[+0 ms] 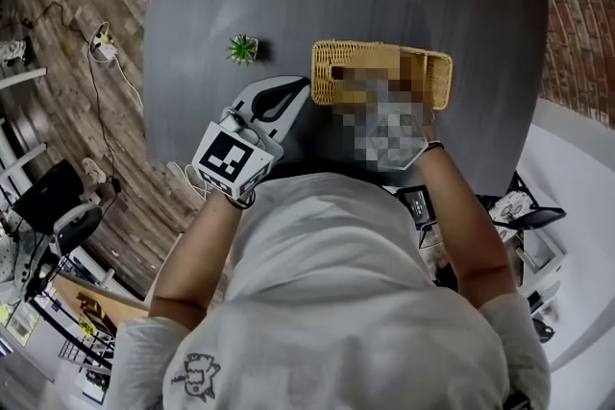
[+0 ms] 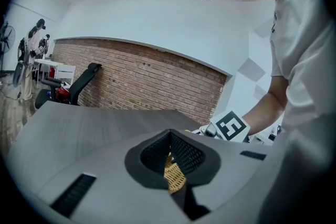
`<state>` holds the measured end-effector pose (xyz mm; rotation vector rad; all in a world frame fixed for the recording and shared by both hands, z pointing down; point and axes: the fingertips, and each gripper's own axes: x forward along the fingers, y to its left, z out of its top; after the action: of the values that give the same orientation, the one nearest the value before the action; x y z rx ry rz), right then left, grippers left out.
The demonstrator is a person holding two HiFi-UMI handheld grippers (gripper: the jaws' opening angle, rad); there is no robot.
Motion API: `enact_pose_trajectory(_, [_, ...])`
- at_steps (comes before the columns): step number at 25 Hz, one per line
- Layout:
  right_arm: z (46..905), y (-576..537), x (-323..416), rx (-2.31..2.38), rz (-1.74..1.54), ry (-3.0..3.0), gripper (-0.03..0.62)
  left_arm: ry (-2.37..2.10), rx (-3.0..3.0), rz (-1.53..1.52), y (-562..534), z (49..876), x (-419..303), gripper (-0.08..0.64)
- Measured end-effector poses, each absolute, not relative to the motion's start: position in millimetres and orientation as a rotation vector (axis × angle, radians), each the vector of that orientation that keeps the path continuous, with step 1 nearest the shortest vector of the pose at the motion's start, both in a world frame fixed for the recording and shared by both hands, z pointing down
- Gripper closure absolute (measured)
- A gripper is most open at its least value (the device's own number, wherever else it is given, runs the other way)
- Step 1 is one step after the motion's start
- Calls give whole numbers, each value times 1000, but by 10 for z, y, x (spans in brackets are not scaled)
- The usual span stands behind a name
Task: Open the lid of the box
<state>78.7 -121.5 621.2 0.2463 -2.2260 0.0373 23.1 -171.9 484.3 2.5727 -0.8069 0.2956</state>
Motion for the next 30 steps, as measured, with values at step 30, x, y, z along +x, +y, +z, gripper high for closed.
enact_pose_trajectory(30, [5242, -1720, 778, 221, -216, -2265, 549, -840, 2640, 265, -1827, 4468, 280, 549])
